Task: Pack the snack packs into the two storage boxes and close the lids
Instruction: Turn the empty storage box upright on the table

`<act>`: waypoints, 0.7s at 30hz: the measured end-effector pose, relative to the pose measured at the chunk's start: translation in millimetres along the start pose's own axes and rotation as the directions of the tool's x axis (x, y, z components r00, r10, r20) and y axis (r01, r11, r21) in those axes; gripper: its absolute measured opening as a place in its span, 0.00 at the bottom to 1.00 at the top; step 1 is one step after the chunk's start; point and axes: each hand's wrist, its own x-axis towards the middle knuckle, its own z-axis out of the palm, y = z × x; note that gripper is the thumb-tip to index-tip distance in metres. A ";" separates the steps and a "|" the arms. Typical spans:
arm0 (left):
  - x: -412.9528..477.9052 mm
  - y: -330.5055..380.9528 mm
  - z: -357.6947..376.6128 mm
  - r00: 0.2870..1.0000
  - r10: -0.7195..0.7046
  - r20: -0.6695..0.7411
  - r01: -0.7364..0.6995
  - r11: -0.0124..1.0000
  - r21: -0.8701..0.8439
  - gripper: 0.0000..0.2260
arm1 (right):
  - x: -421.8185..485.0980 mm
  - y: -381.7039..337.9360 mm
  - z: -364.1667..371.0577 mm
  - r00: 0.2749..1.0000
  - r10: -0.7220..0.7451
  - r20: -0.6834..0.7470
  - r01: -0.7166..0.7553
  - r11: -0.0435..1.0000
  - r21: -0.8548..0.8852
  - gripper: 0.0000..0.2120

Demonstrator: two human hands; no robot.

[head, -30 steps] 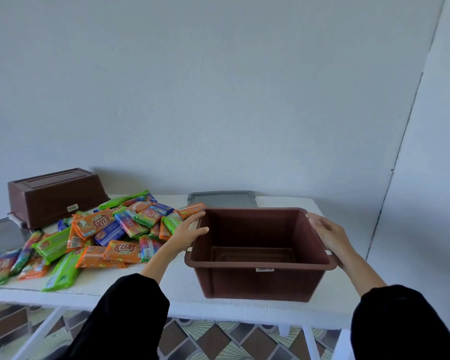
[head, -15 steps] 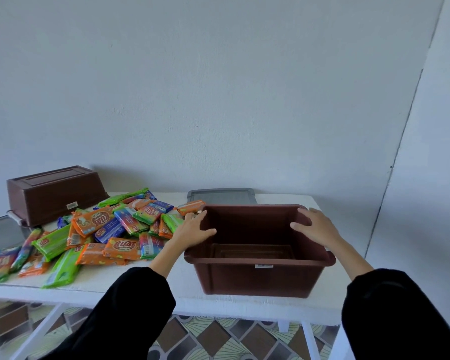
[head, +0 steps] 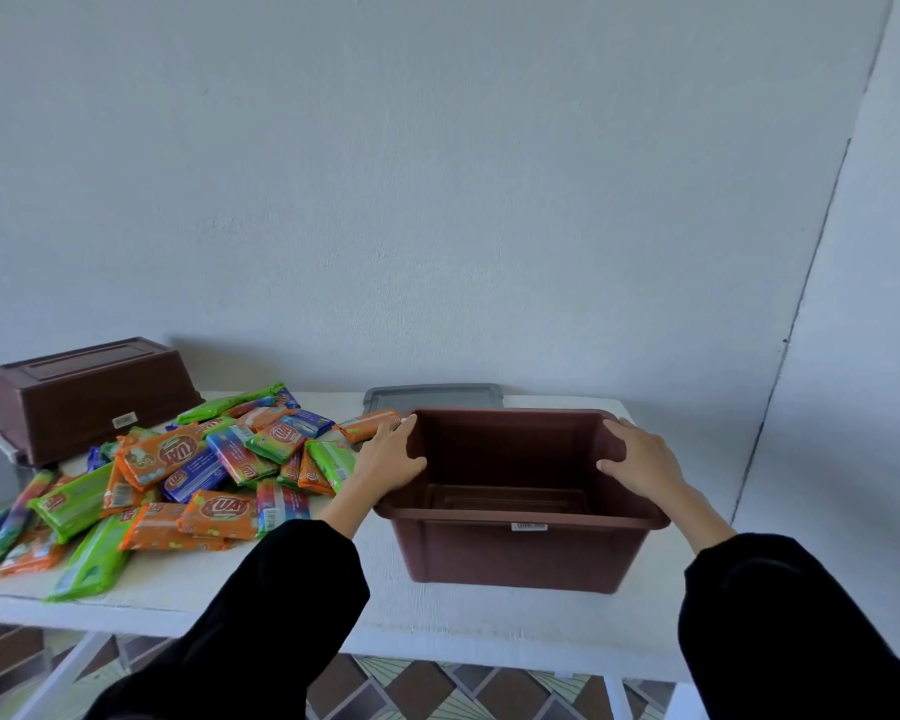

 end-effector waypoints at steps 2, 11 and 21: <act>6.1 3.7 1.7 1.000 -0.018 0.000 0.018 1.000 -0.007 0.31 | 10.2 3.7 -0.3 1.000 -0.006 0.002 0.006 1.000 0.011 0.31; 27.5 7.1 6.0 0.999 -0.049 -0.018 0.049 0.999 -0.017 0.31 | 39.5 10.6 3.9 1.000 -0.004 0.004 0.004 0.999 0.040 0.31; 25.5 9.9 6.1 0.998 -0.060 -0.019 0.061 0.998 0.033 0.30 | 38.9 8.6 3.0 1.000 -0.028 -0.005 0.028 0.999 -0.019 0.29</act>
